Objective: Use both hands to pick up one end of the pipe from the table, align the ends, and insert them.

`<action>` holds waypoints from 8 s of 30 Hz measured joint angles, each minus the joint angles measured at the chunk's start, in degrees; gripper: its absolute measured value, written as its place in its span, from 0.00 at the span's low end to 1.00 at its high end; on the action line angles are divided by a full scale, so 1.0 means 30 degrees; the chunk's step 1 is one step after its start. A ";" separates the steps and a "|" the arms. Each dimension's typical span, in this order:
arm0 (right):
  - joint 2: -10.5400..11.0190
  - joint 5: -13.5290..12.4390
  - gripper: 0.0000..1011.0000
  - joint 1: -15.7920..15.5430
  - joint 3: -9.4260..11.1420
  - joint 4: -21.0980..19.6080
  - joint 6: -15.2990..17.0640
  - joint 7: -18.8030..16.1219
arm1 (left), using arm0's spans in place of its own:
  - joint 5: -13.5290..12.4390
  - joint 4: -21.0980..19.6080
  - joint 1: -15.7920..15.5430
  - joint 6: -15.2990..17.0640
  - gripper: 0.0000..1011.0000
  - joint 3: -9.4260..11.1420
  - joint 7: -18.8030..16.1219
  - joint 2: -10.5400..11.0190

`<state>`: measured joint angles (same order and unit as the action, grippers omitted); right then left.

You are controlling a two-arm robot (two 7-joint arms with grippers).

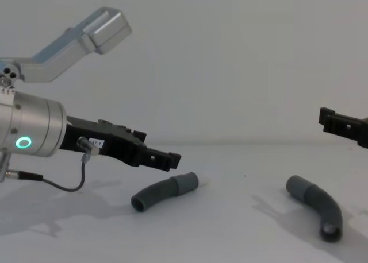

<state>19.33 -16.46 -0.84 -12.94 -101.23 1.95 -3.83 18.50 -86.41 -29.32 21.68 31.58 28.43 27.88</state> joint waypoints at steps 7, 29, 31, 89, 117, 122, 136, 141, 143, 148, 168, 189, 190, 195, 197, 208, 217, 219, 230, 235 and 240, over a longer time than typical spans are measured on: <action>-0.0001 0.0000 0.99 0.0002 0.0001 0.0001 0.0000 0.0000 | 0.0145 0.1040 -0.0814 0.0166 0.99 0.0337 0.0731 -0.0220; 0.0000 -0.0001 0.99 0.0000 0.0001 0.0000 0.0000 0.0000 | 0.0144 0.3612 -0.2187 0.0229 0.99 0.1321 0.1196 -0.1413; -0.0001 0.0000 0.99 0.0001 0.0000 0.0000 0.0000 0.0000 | 0.0031 0.3756 -0.2281 0.0269 0.99 0.1419 0.1197 -0.1465; 0.0001 -0.0001 0.99 0.0001 0.0001 0.0001 0.0000 0.0000 | -0.0541 0.6945 -0.3625 0.0857 0.41 0.1847 0.1888 -0.3297; 0.0940 0.1011 0.99 0.0351 -0.0664 0.0016 0.2287 -0.0680 | -0.0510 0.7008 -0.3652 0.0917 0.34 0.1844 0.1923 -0.3343; 0.1221 0.1420 0.99 0.0632 -0.0969 0.0016 0.3684 -0.0865 | -0.0513 0.7007 -0.3651 0.0917 0.34 0.1843 0.1923 -0.3343; 0.1306 0.1929 0.99 0.1896 -0.1675 -0.0134 0.8689 -0.1267 | -0.0513 0.7008 -0.3650 0.0918 0.34 0.1845 0.1921 -0.3343; 0.1042 0.1924 0.99 0.2476 -0.1754 -0.0243 1.0475 -0.1340 | -0.0511 0.7007 -0.3651 0.0917 0.34 0.1844 0.1921 -0.3343; 0.0911 0.1913 0.99 0.2686 -0.1767 -0.0263 1.1089 -0.1346 | -0.0511 0.7008 -0.3651 0.0918 0.34 0.1843 0.1921 -0.3343; 0.0573 0.1901 0.99 0.3131 -0.1781 -0.0251 1.2366 -0.1311 | -0.0511 0.7006 -0.3651 0.0917 0.35 0.1844 0.1921 -0.3343; -0.0637 0.2439 0.99 0.4201 -0.1852 0.1078 1.4281 -0.0420 | -0.0512 0.7006 -0.3651 0.0917 0.34 0.1844 0.1922 -0.3343; -0.1282 0.2785 0.75 0.4696 -0.1823 0.1930 1.4607 -0.0135 | -0.0512 0.7006 -0.3651 0.0917 0.34 0.1845 0.1920 -0.3343; -0.1293 0.2791 0.75 0.4701 -0.1821 0.1942 1.4609 -0.0133 | -0.0513 0.7006 -0.3652 0.0917 0.34 0.1845 0.1920 -0.3343; -0.1328 0.2817 0.59 0.4734 -0.1812 0.1996 1.4635 -0.0118 | -0.0513 0.7006 -0.3650 0.0917 0.34 0.1845 0.1922 -0.3341; -0.1344 0.2825 0.51 0.4745 -0.1806 0.2019 1.4648 -0.0112 | -0.0512 0.7006 -0.3652 0.0917 0.34 0.1844 0.1921 -0.3343; -0.1378 0.2849 0.26 0.4771 -0.1805 0.2074 1.4700 -0.0087 | -0.0513 0.7006 -0.3651 0.0917 0.34 0.1844 0.1922 -0.3343; -0.1393 0.2860 0.26 0.4788 -0.1805 0.2096 1.4699 -0.0084 | -0.0513 0.7006 -0.3650 0.0917 0.34 0.1844 0.1921 -0.3343; -0.1396 0.2860 0.26 0.4790 -0.1806 0.2098 1.4698 -0.0085 | -0.0513 0.7006 -0.3651 0.0917 0.34 0.1844 0.1921 -0.3342; -0.1414 0.2859 0.26 0.4793 -0.1806 0.2103 1.4690 -0.0085 | -0.0513 0.7006 -0.3651 0.0917 0.34 0.1845 0.1921 -0.3341; -0.1423 0.2860 0.26 0.4761 -0.1737 0.2098 1.4598 -0.0094 | -0.0525 0.7000 -0.3679 0.0917 0.34 0.1885 0.1918 -0.3327; -0.1430 0.2835 0.26 0.4605 -0.1501 0.1959 1.4066 -0.0153 | -0.0721 0.6823 -0.3746 0.1059 0.34 0.1974 0.1849 -0.3241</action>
<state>15.04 -7.96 12.98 -17.44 -95.36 44.15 -4.29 16.34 -65.94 -40.56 24.86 37.51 33.98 18.16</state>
